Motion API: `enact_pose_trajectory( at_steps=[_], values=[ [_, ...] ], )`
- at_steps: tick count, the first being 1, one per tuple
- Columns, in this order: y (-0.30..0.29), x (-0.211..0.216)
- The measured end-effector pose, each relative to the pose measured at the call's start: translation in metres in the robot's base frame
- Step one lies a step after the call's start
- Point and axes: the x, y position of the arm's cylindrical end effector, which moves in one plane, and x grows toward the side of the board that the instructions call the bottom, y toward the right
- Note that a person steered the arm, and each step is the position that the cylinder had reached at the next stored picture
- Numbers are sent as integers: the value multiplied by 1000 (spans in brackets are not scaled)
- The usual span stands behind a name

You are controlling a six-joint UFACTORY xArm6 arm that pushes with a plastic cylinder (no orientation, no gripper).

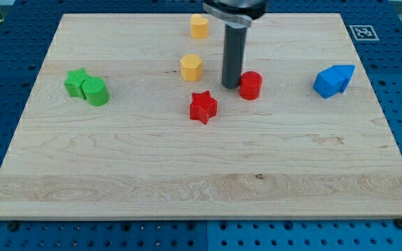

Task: Slide the red star left a bit

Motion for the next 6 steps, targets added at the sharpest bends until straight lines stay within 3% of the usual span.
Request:
enact_pose_trajectory(
  at_steps=[2, 6],
  values=[
    [45, 22],
    [-46, 27]
  ],
)
